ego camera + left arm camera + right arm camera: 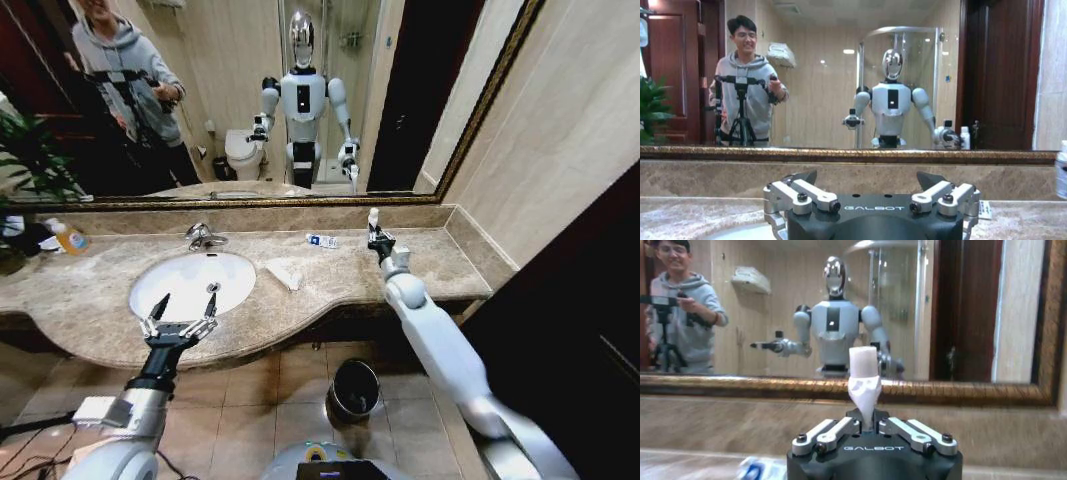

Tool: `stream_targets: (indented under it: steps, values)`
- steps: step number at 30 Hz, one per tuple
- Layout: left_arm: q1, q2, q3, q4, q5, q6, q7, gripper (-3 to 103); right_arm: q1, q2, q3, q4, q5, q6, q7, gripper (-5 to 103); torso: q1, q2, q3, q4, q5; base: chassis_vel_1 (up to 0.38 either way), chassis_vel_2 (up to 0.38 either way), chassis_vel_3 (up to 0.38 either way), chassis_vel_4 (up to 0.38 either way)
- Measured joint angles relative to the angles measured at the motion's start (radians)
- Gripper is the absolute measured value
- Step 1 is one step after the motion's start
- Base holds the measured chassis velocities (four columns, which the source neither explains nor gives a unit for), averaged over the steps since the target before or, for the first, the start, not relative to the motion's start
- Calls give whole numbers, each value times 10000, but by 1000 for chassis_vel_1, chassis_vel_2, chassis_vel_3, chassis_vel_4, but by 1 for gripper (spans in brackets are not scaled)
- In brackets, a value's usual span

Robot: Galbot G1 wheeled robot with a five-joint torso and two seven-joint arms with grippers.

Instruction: Pick up the trash from the sink and place it in the trash bin.

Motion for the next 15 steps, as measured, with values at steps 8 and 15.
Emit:
stream_targets:
  steps: [8,15]
  values:
    - [0,1,1,1,-1,0,1,100,-2383,-897,1032,2517,829,-41,-246,10,-2,1,-2,-2,-4,0,0,0,0]
    - [0,1,1,1,-1,0,0,100,-4028,-1087,1676,3703,1125,-88,-322,10,-1,1,-1,1,-4,0,0,0,0]
